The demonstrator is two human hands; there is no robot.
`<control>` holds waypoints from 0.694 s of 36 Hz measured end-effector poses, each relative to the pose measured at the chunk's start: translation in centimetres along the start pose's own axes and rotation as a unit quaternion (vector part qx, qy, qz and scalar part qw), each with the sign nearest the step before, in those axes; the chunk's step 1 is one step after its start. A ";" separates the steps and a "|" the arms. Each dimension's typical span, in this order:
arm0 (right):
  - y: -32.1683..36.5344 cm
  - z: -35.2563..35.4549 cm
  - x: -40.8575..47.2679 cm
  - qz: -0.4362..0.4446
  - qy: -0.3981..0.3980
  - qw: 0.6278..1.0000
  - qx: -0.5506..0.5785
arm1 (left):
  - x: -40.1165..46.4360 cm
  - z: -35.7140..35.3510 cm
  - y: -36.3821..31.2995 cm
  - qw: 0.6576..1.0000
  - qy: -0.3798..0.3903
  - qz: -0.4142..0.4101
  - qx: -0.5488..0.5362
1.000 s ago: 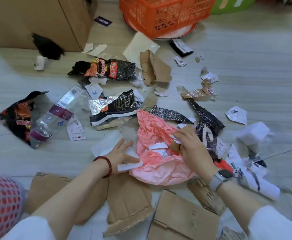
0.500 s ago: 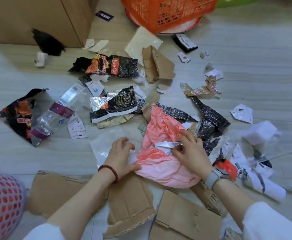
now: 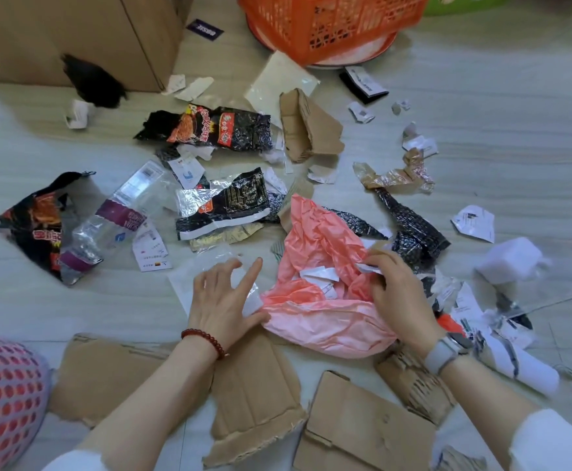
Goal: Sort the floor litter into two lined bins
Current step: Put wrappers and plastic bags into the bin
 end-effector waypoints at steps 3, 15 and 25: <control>0.7 1.9 0.4 0.025 -0.029 0.999 -0.016 | 0.7 0.6 0.3 0.999 -0.013 -0.031 0.042; 1.9 8.0 3.3 -0.074 -0.105 0.934 0.333 | 0.5 -3.1 6.3 0.953 0.271 0.136 0.024; 5.8 -2.0 -2.2 0.156 0.037 0.977 -0.138 | -0.3 -1.9 6.9 0.958 0.241 0.156 0.007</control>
Point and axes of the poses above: each hand's wrist, its own x-axis towards the middle knuckle, its own z-axis out of the back of the hand, y = z × x, the point moved 9 cm from there along x, towards the middle knuckle, and after that the axes turned 7 degrees about -x, right-handed, at the moved point
